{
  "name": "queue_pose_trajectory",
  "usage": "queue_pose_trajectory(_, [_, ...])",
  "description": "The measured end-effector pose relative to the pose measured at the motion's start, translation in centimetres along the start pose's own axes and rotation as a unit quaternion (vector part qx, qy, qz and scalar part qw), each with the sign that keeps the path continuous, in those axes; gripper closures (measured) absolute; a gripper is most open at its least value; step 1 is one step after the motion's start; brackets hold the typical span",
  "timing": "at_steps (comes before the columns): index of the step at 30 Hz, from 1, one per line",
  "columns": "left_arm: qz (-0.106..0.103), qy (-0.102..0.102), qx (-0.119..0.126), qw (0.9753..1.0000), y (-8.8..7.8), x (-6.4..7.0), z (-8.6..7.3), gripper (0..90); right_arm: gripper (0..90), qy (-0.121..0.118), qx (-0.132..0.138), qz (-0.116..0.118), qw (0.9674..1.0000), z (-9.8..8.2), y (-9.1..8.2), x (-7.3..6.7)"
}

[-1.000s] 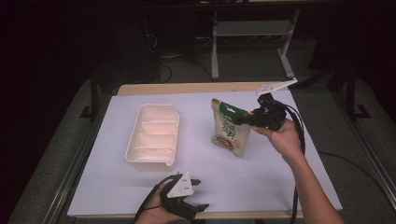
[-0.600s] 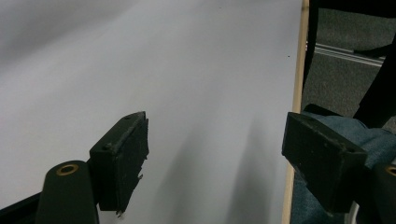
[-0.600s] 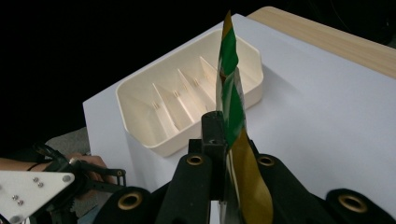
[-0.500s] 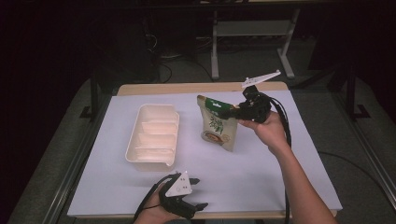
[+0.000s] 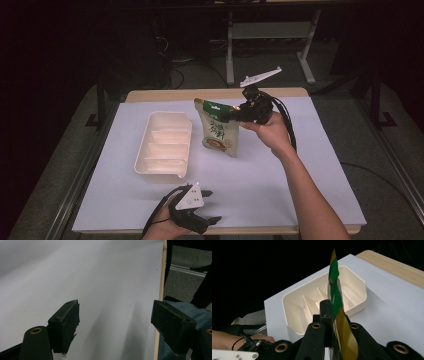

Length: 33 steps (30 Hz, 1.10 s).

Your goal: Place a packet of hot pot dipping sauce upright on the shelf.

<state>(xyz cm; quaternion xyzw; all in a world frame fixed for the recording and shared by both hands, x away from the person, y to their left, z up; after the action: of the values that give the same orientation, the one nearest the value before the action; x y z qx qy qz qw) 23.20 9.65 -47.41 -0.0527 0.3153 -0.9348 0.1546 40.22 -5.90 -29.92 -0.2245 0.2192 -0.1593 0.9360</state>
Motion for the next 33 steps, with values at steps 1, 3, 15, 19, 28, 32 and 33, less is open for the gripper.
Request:
queue_pose_trajectory(1, [0.001, 0.000, 0.000, 1.0000, 0.0, 0.0, 0.0, 22.3, 89.4, -0.001, 0.000, 0.001, 1.0000, 0.2, 0.1, 0.0])
queue_pose_trajectory(3, [0.001, 0.000, -0.001, 1.0000, 0.0, 0.0, 0.0, 22.3, 89.4, -0.002, 0.003, 0.004, 1.0000, 0.5, 0.4, -0.2])
queue_pose_trajectory(15, [-0.001, -0.002, -0.002, 1.0000, 0.0, 0.0, -0.1, 22.3, 89.4, -0.010, 0.005, 0.016, 0.9998, 2.2, 1.8, -1.0])
queue_pose_trajectory(19, [0.000, 0.000, 0.000, 1.0000, 0.0, -0.1, -0.2, 22.5, 89.5, -0.015, 0.002, 0.019, 0.9997, 2.8, 2.5, -1.3])
queue_pose_trajectory(28, [-0.001, 0.000, -0.001, 1.0000, 0.0, -0.1, -0.2, 22.5, 89.5, -0.027, 0.005, 0.033, 0.9991, 4.2, 4.3, -2.4])
queue_pose_trajectory(32, [-0.001, 0.001, -0.001, 1.0000, 0.0, -0.1, -0.2, 22.5, 89.5, -0.028, 0.001, 0.040, 0.9988, 4.6, 5.1, -2.9])
queue_pose_trajectory(33, [-0.001, 0.001, -0.001, 1.0000, 0.0, -0.1, -0.2, 22.5, 89.5, -0.028, 0.001, 0.040, 0.9988, 4.6, 5.1, -2.9])
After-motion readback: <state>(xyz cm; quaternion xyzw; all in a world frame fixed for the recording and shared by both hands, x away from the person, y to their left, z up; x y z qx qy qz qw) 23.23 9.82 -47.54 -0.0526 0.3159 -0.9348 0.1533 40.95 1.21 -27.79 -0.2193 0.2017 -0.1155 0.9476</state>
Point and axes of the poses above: each handheld gripper's, and its own axes: y roughly forward along the jaws, z roughly out of its top, x roughly to its right, the point moved 5 cm from there along y, roughly forward along the jaws
